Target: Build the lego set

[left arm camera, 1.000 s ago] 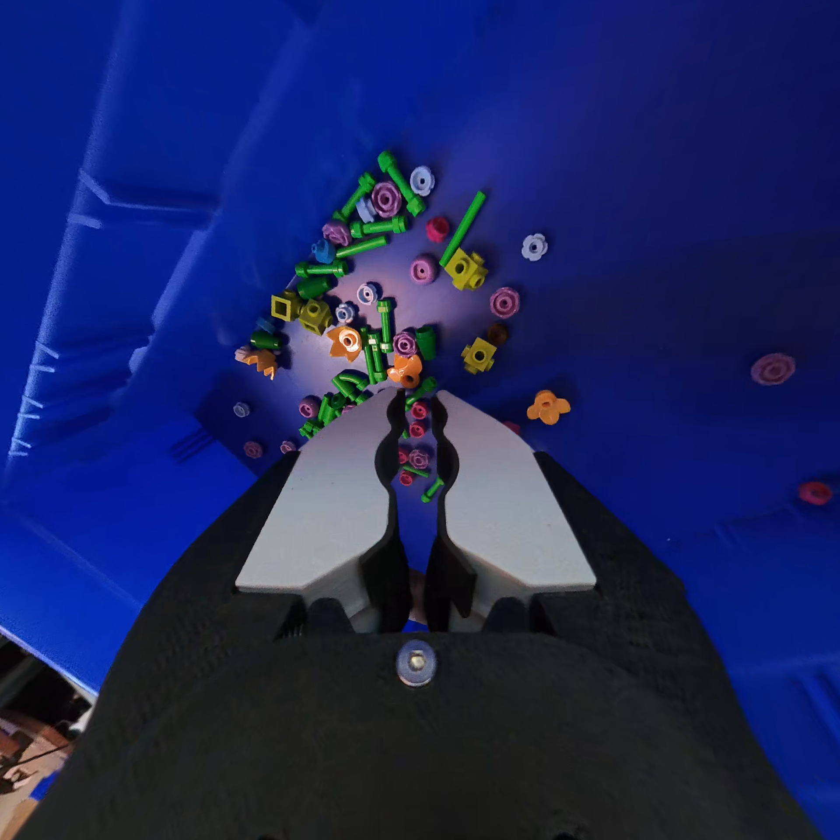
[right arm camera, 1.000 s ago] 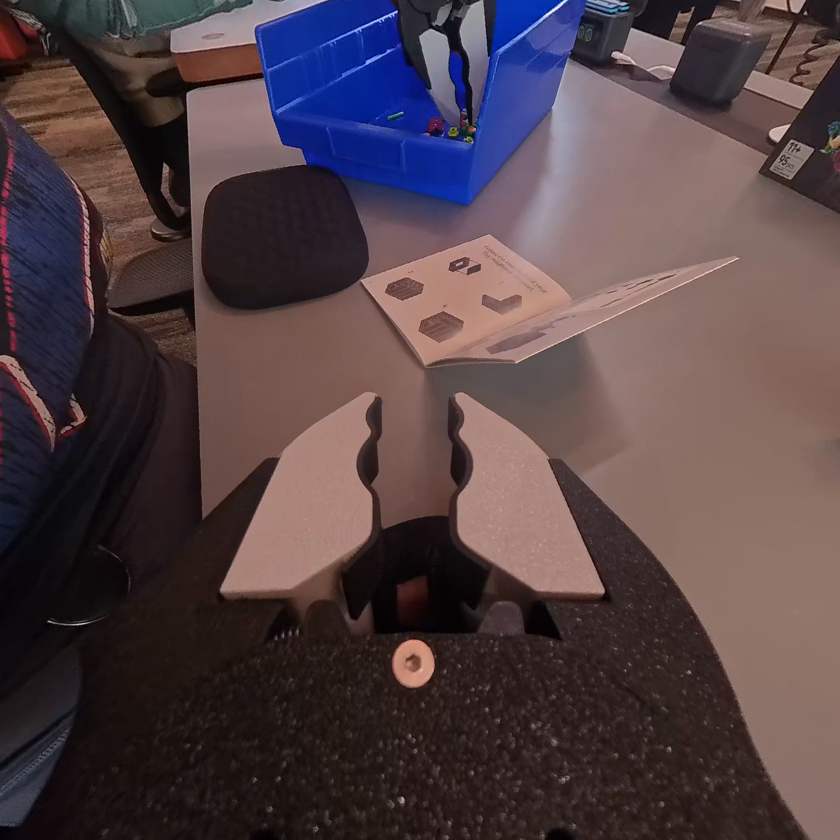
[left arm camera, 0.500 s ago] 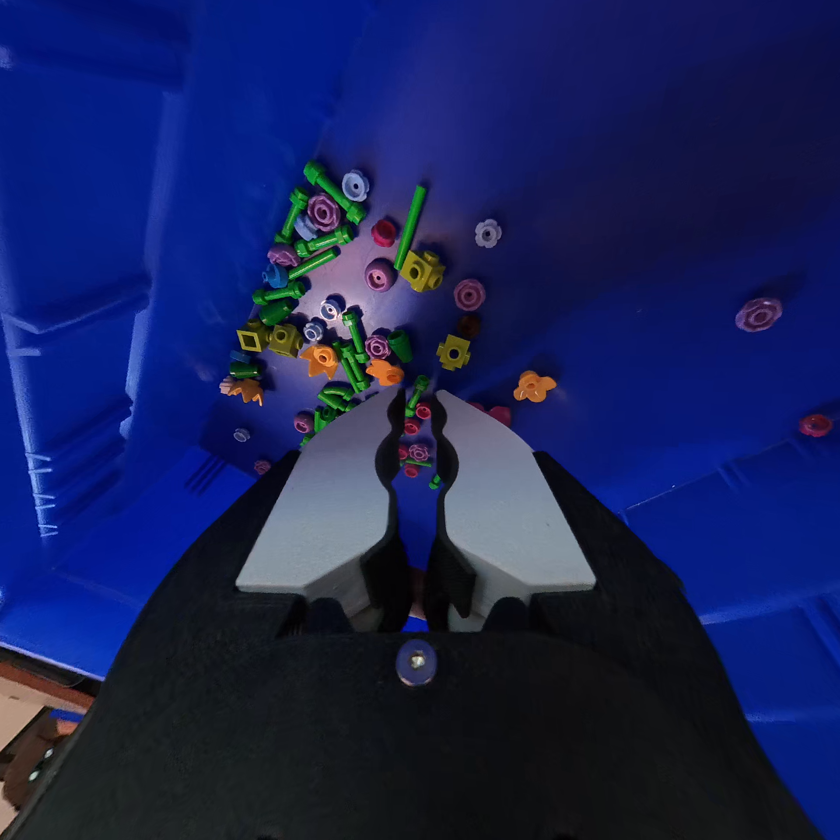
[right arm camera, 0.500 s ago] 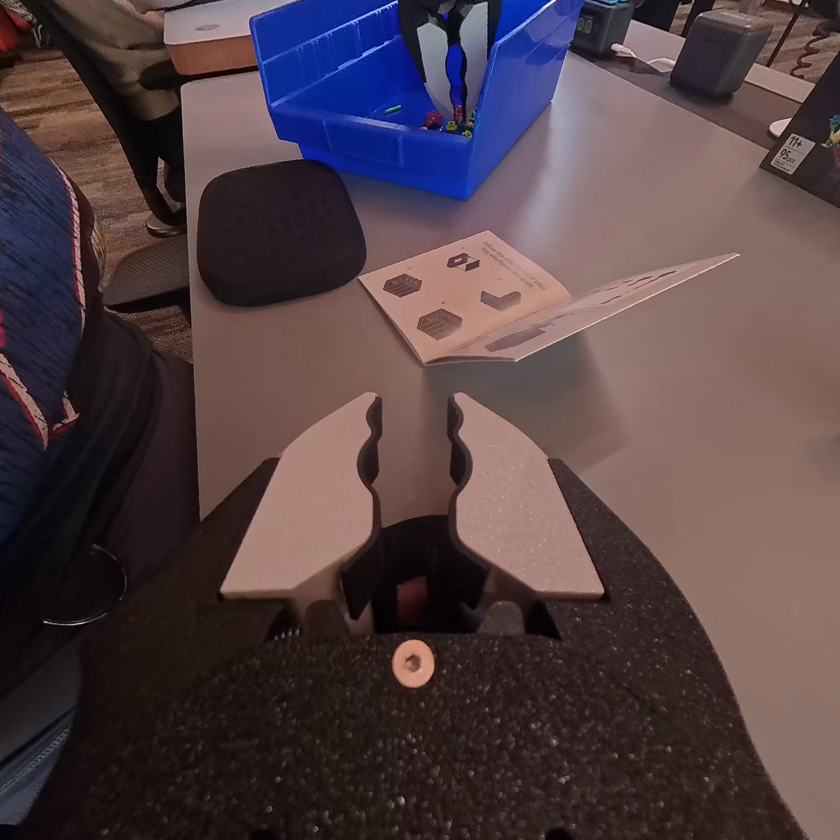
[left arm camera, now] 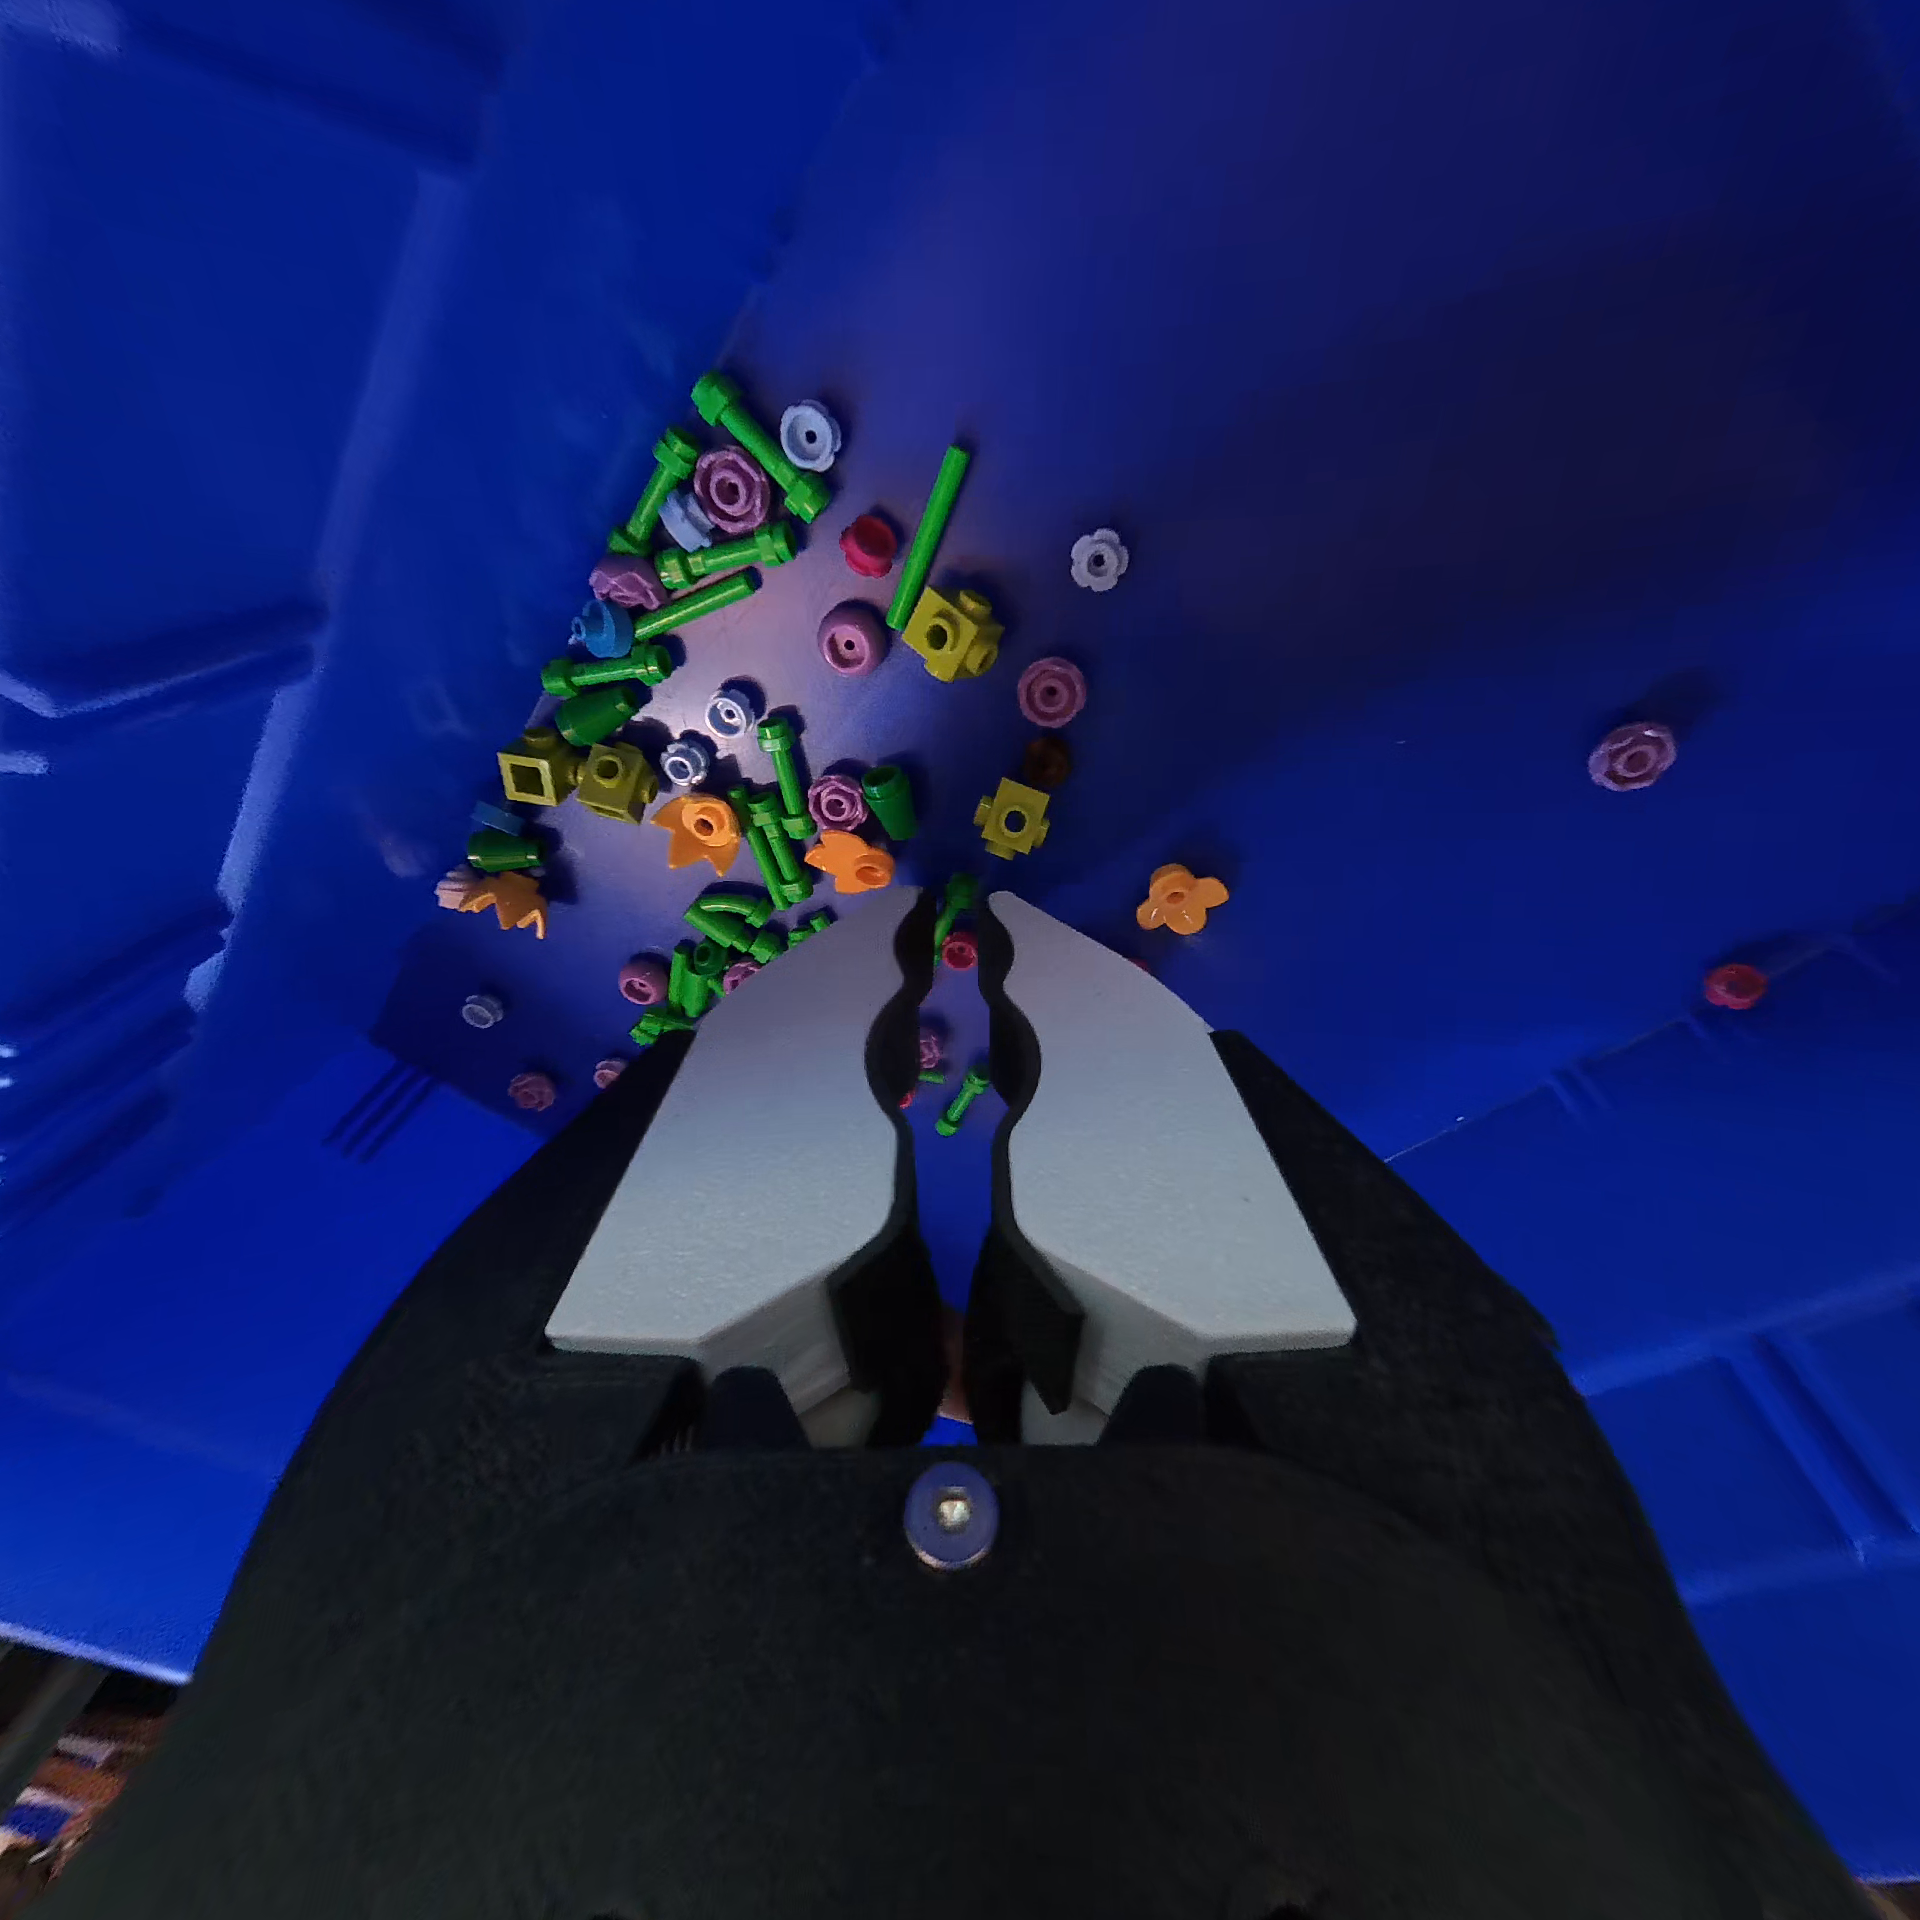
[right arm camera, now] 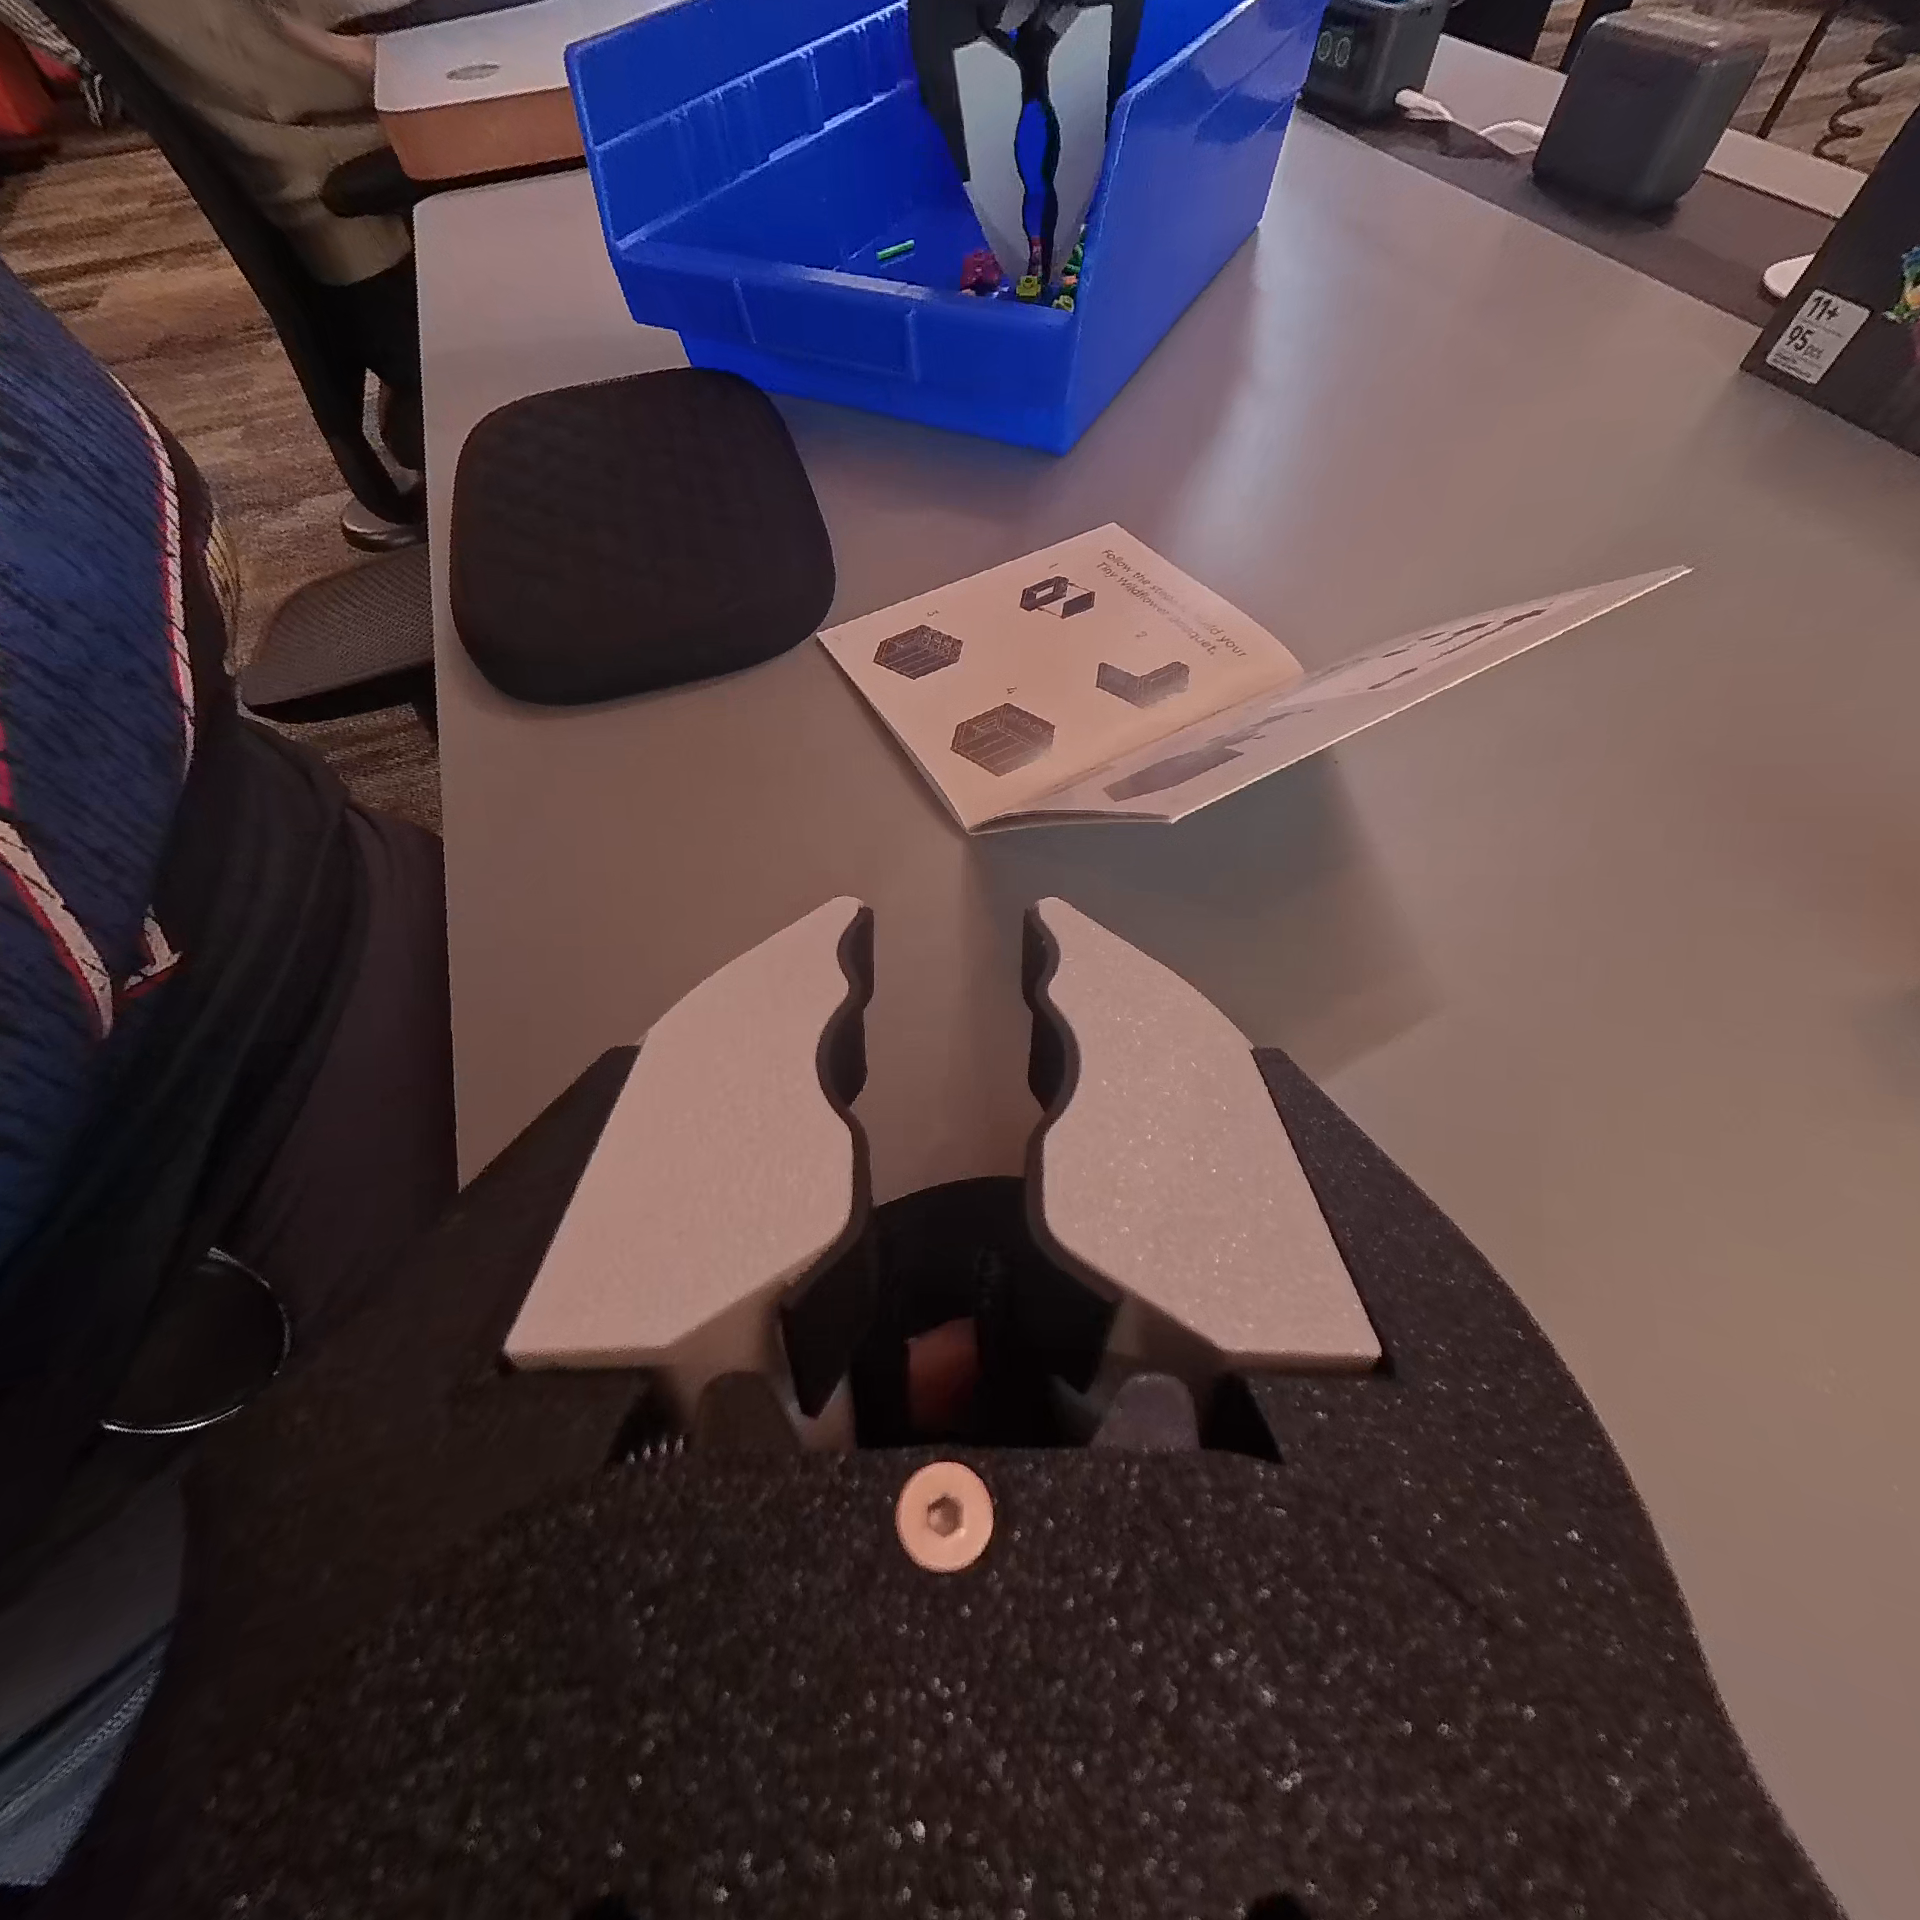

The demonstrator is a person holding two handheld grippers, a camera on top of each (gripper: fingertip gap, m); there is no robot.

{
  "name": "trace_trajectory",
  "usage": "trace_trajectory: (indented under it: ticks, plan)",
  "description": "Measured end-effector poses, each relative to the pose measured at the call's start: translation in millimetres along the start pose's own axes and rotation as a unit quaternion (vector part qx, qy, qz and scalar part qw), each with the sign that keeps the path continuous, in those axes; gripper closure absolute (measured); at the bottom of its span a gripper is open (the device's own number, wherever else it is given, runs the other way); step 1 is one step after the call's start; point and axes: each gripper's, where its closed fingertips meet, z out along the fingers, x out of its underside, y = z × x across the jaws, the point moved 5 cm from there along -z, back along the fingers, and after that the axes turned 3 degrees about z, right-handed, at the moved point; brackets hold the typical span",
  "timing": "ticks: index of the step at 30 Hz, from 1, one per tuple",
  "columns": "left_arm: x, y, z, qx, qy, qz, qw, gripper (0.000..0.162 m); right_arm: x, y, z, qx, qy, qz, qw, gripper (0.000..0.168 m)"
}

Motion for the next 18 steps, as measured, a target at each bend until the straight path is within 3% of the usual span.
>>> trace_trajectory:
  ticks: [6,9,12,15,18]
  plan:
    - [0,1,0,0.026,-0.006,-0.031,0.999,0.158,1,0,1,0.001,0.003,-0.002,1.0,0.141]
    - [-2,-1,-3,-0.002,-0.034,-0.075,0.997,0.158,-1,0,-1,-0.003,-0.004,0.004,1.0,0.141]
    - [-7,-4,-21,-0.063,-0.109,-0.161,0.979,0.158,-3,0,-4,-0.007,-0.019,0.01,1.0,0.141]
    - [-14,-9,-50,-0.108,-0.216,-0.288,0.927,0.158,-5,-1,-6,-0.008,-0.029,0.015,0.999,0.141]
    - [-42,-21,-90,-0.102,-0.416,-0.37,0.824,0.158,-9,0,-8,-0.005,-0.046,0.005,0.999,0.14]
